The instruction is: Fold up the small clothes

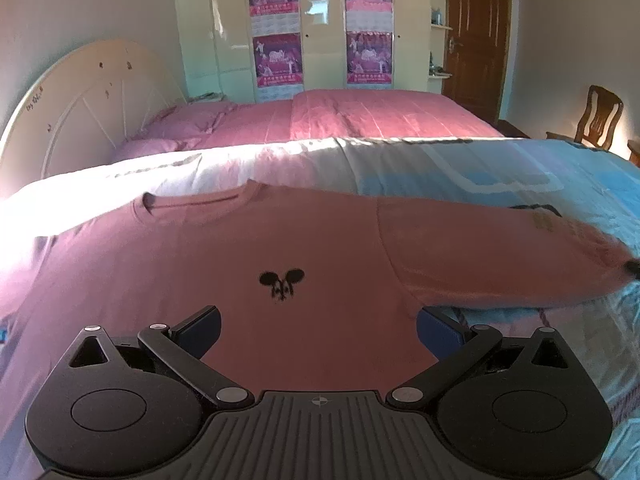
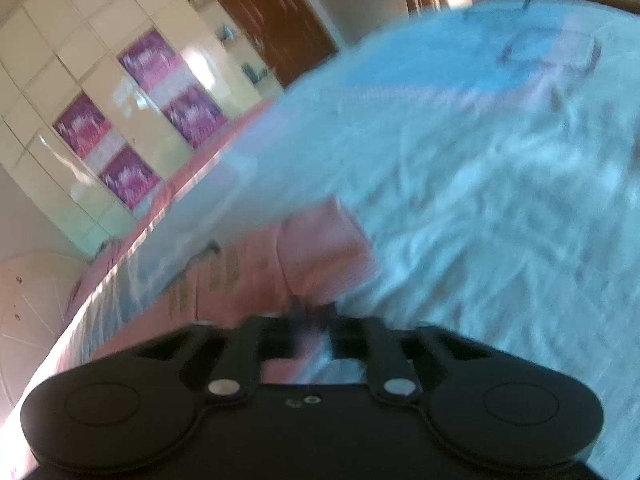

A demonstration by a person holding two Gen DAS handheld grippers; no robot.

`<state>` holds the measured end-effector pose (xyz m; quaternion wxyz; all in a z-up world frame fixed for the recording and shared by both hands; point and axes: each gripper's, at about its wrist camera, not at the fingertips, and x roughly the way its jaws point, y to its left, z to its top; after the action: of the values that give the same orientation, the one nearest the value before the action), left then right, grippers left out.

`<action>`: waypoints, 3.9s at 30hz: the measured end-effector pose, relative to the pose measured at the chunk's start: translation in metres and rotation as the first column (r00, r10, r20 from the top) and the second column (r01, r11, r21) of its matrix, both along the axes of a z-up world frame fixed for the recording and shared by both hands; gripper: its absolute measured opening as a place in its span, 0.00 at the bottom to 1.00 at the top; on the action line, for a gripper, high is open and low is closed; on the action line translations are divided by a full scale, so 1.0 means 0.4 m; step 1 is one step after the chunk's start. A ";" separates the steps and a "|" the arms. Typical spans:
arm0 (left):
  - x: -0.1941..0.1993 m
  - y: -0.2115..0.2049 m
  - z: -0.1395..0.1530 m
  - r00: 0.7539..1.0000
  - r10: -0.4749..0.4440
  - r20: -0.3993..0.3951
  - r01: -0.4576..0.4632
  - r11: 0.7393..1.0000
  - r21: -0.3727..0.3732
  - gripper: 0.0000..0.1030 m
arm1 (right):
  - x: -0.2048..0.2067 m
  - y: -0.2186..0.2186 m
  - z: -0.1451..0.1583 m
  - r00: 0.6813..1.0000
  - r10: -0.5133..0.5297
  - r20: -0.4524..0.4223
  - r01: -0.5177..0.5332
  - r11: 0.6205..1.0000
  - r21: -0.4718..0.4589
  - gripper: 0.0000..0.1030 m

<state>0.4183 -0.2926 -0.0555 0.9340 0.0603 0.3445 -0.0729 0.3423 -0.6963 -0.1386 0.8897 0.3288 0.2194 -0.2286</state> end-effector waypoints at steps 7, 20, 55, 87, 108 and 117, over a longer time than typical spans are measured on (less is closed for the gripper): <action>0.061 0.075 -0.001 0.998 0.044 -0.043 -0.045 0.999 -0.022 1.00 | 0.055 0.007 0.009 0.992 -0.020 -0.121 0.007 0.994 -0.113 0.07; 0.132 0.330 -0.056 0.991 0.106 -0.078 -0.114 0.988 -0.108 1.00 | 0.181 0.271 0.147 0.980 0.185 -0.072 -0.198 0.932 -0.303 0.07; 0.385 0.515 -0.237 0.978 -0.091 -0.189 0.008 0.918 -0.398 0.59 | 0.286 0.921 0.096 0.853 0.485 -0.191 -0.520 0.768 -0.374 0.11; 0.337 0.616 -0.261 0.992 0.123 -0.004 -0.117 0.935 -0.333 0.06 | 0.291 0.783 0.035 0.854 0.404 -0.329 -0.496 0.823 -0.276 0.18; 0.427 0.672 -0.282 0.985 0.153 0.073 -0.125 0.946 -0.300 0.05 | 0.586 0.653 0.011 0.852 0.481 -0.205 -0.515 0.841 -0.165 0.04; 0.377 0.643 -0.230 0.979 0.185 0.091 -0.152 0.946 -0.286 0.38 | 0.524 0.698 0.063 0.853 0.477 -0.215 -0.521 0.805 -0.284 0.19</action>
<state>0.5689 -0.0354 -0.1475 0.9546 -0.0964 0.2795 -0.0368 0.5521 -0.4172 -0.1136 0.9439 0.0890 0.3153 -0.0411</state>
